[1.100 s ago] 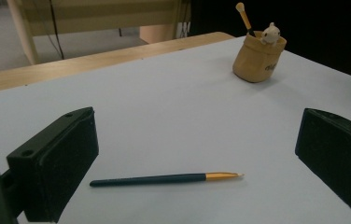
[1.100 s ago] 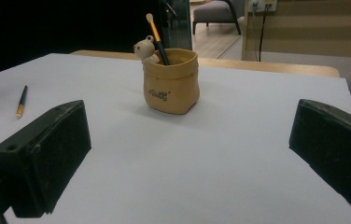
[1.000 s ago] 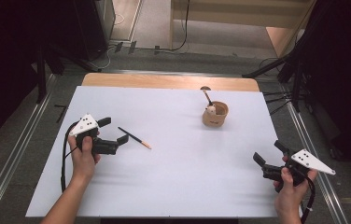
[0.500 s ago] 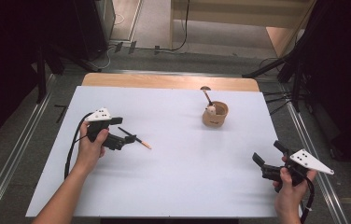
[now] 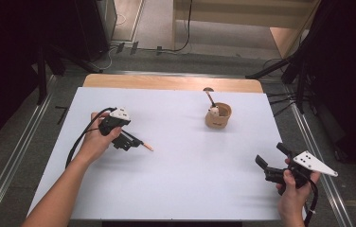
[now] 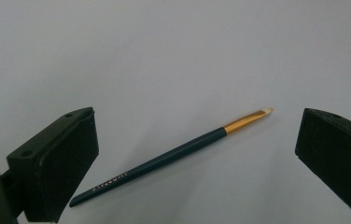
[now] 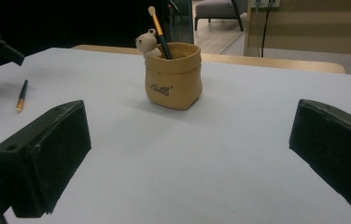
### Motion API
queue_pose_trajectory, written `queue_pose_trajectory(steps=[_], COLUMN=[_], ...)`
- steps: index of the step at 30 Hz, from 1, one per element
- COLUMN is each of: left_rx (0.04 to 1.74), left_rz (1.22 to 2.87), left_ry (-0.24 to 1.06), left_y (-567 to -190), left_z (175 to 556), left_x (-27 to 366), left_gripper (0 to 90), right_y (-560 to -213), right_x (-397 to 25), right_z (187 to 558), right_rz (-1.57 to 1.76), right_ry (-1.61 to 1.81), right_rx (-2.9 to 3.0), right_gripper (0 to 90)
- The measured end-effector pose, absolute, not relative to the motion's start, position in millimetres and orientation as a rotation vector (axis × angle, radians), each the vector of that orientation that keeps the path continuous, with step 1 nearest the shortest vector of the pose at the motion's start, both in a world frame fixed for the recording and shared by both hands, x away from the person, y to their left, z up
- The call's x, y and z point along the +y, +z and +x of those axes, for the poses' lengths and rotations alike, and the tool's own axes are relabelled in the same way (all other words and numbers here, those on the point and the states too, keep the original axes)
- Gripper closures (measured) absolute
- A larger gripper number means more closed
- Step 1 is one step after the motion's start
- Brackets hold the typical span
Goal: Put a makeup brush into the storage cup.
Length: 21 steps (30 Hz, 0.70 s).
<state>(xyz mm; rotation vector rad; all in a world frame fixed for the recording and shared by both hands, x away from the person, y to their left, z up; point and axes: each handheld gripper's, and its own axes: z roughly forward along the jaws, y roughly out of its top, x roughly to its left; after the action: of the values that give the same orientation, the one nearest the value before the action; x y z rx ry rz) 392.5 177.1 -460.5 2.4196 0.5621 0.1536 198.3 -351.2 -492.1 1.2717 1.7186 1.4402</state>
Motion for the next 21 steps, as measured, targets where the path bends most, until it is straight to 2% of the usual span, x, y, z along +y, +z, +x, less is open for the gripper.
queue_pose_trajectory(steps=[7, 10, 17, 20, 21], left_rx=[0.573, 0.568, 0.506, 0.521, 0.526], left_rz=[2.514, 2.549, 2.672, 2.667, 2.660], left_ry=[0.167, 0.193, 0.170, 0.174, 0.170], left_y=[-466, -466, -466, -466, -466], left_z=[404, 410, 416, 418, 419], left_x=[175, 176, 169, 171, 173], left_gripper=[0.1, 5.0, 7.4, 14.8, 14.8], right_y=[-493, -493, -493, -493, -493], right_x=[-352, -352, -352, -352, -352], right_z=[198, 198, 198, 198, 198], right_rz=[1.276, 1.273, 1.277, 1.276, 1.275], right_ry=[1.432, 1.431, 1.433, 1.433, 1.433], right_rx=[1.721, 1.726, 1.726, 1.729, 1.731], right_gripper=[0.0, 0.0, 0.0, 0.0, 0.0])
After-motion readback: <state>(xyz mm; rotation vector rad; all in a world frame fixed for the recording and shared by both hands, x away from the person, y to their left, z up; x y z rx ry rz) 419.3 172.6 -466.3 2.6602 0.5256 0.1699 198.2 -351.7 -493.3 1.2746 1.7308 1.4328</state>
